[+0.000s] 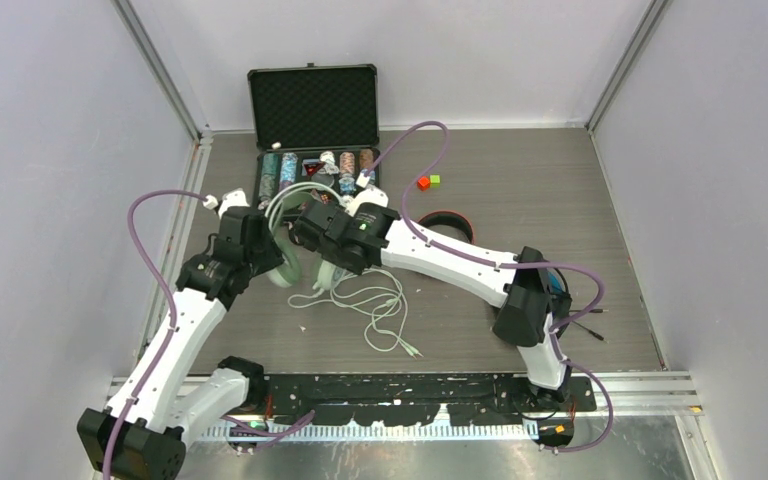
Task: Wrap the headphones
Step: Pick up the headphones from the corner of the board.
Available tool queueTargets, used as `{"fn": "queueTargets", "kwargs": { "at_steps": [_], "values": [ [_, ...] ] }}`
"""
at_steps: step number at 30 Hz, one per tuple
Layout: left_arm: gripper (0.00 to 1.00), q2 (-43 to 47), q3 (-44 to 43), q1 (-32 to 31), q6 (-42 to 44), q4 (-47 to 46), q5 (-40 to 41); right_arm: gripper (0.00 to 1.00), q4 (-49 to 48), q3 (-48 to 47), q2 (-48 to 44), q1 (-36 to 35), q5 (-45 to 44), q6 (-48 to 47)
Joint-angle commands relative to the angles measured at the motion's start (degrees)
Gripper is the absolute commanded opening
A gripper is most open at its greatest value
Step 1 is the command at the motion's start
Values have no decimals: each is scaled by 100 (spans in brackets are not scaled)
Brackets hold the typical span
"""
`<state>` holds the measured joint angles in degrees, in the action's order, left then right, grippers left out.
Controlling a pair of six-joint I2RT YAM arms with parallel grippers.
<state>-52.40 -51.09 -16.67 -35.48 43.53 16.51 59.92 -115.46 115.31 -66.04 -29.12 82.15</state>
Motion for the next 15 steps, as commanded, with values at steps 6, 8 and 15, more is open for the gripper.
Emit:
{"fn": "queueTargets", "kwargs": {
  "at_steps": [6,8,15],
  "values": [
    [8,198,-85,-30,-68,-801,-45,74,359,-475,233,-14,-215,605],
    [8,252,-79,-30,-193,-807,-173,73,349,-405,245,-10,-251,674],
    [9,459,-59,-30,-411,-790,-464,54,-272,320,57,43,-334,428]
  ]
}}
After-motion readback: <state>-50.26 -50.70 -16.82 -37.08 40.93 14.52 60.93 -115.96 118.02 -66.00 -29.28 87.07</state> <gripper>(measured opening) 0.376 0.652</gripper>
